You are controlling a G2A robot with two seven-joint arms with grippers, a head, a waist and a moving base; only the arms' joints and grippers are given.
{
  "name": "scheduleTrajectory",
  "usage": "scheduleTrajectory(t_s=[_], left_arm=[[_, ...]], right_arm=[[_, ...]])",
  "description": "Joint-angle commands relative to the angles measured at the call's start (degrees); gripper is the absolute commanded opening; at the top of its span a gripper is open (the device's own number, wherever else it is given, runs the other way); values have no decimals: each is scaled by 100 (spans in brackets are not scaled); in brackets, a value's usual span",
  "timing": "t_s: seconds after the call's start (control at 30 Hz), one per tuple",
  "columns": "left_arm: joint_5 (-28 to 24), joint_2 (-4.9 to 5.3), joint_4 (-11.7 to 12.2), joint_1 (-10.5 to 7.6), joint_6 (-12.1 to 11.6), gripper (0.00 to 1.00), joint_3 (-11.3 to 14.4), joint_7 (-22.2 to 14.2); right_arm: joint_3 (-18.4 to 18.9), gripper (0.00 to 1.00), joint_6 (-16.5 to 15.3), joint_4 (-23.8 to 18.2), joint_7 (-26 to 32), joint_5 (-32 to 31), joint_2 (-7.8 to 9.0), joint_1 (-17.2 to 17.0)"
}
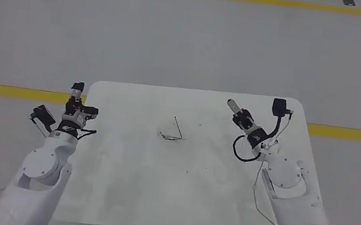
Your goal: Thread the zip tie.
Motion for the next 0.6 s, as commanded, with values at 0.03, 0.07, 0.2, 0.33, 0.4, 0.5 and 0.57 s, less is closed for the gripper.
scheduleTrajectory(t_s=[0.03, 0.07, 0.2, 0.33, 0.4, 0.5, 0.57], left_arm=[[0, 0, 0, 0, 0, 100, 0, 0], [0, 0, 0, 0, 0, 100, 0, 0], [0, 0, 0, 0, 0, 100, 0, 0], [0, 0, 0, 0, 0, 100, 0, 0], [0, 0, 0, 0, 0, 100, 0, 0], [0, 0, 0, 0, 0, 100, 0, 0], [0, 0, 0, 0, 0, 100, 0, 0]], right_arm=[[-321, 100, -337, 13, 824, -642, 7, 479], [-397, 100, -379, 39, 909, -698, -1, 598], [-886, 100, -570, 245, 1465, -1062, -49, 1138], [-1445, 100, -671, 511, 1862, -1342, -135, 1648], [-1697, 100, -748, 627, 1951, -1397, -185, 1828], [-1725, 100, -761, 642, 1987, -1368, -191, 1842], [-1725, 100, -761, 642, 1987, -1368, -191, 1842]])
